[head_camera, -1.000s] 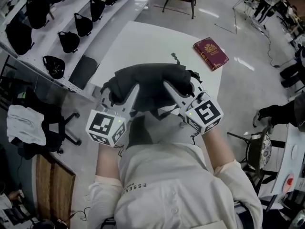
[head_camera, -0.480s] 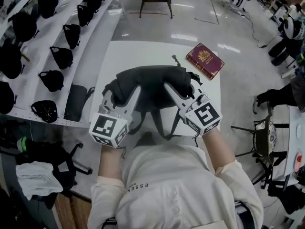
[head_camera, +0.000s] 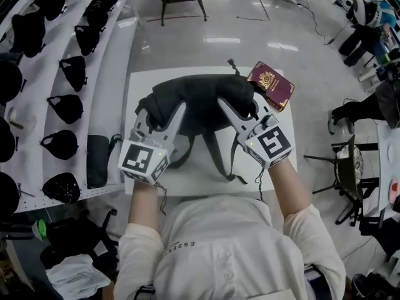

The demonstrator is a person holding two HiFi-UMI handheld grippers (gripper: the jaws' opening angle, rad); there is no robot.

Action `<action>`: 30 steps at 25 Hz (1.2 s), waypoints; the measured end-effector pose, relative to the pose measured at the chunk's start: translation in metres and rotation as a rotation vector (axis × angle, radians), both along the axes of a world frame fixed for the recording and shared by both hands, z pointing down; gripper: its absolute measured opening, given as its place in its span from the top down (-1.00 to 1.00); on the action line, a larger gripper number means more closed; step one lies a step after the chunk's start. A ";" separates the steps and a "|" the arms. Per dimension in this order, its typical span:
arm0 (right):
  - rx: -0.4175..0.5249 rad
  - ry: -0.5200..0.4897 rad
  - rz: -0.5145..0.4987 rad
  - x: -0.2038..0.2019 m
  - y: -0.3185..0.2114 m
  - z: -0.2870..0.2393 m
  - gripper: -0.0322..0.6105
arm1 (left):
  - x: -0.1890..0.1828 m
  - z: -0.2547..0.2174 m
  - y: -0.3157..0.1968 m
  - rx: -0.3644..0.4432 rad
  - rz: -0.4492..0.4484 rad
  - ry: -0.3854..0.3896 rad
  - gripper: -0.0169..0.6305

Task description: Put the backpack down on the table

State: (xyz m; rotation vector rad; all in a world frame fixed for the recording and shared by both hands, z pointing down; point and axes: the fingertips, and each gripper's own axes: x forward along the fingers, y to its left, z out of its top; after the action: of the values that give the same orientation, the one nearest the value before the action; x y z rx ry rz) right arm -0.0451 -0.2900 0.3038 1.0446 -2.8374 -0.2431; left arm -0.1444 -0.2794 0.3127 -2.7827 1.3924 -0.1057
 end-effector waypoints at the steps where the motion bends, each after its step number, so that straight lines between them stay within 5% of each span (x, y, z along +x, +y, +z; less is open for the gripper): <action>1: -0.002 0.007 0.013 -0.002 -0.010 0.001 0.59 | -0.003 0.002 -0.011 0.003 0.006 0.005 0.59; 9: -0.033 -0.001 0.100 -0.016 -0.083 0.023 0.59 | -0.017 0.025 -0.090 0.003 0.073 0.006 0.59; 17: -0.036 0.006 0.086 -0.031 -0.135 0.050 0.59 | -0.030 0.050 -0.145 -0.016 0.081 0.034 0.60; 30: -0.142 -0.011 0.096 -0.021 -0.121 0.088 0.58 | -0.025 0.082 -0.127 -0.070 0.073 0.053 0.59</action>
State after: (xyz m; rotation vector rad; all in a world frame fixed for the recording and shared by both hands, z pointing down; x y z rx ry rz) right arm -0.0661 -0.4115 0.3921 1.1507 -2.7573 -0.0272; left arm -0.1697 -0.4068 0.3951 -2.9105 1.3206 -0.0817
